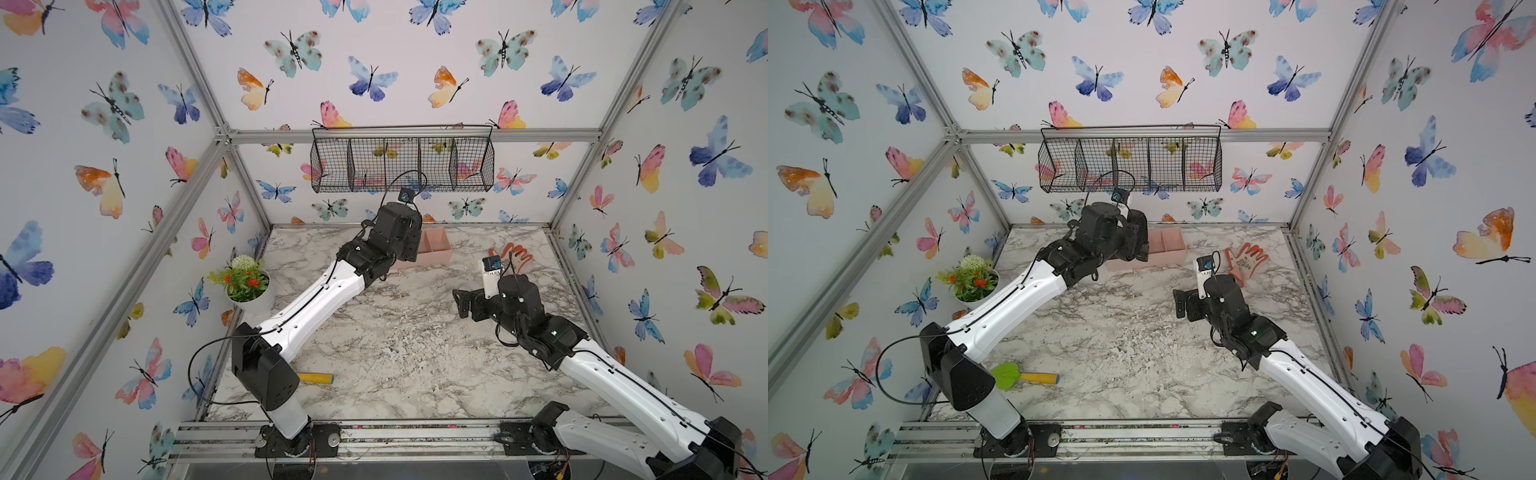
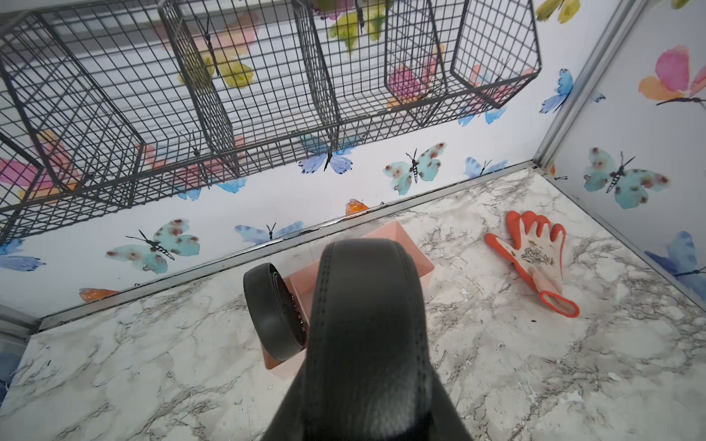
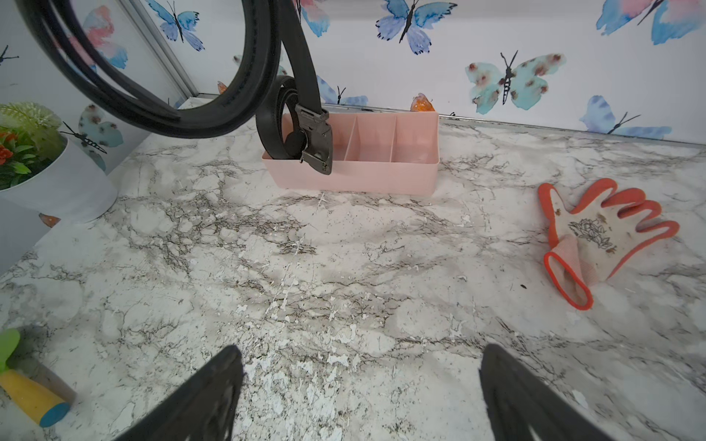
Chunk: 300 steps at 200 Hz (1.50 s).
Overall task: Place the belts into the storage roll
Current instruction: Place the belt in the container.
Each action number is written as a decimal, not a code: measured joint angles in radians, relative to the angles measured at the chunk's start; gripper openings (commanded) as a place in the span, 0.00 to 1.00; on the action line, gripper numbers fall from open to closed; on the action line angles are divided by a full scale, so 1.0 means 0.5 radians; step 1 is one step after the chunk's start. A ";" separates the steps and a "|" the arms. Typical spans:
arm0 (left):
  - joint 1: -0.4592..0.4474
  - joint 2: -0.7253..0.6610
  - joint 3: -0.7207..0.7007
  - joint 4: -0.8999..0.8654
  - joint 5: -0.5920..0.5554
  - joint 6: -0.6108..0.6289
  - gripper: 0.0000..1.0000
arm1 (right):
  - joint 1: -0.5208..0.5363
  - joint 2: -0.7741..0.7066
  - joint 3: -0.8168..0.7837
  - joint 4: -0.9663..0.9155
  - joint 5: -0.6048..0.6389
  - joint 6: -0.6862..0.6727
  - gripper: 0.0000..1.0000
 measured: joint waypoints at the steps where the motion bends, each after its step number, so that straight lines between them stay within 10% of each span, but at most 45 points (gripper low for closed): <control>1: 0.000 0.000 0.000 0.000 0.000 0.000 0.07 | 0.000 0.000 -0.002 0.002 -0.001 0.000 0.99; 300: 0.144 0.428 -0.224 0.787 -0.375 -0.210 0.04 | 0.000 -0.198 -0.189 0.017 0.027 -0.071 0.99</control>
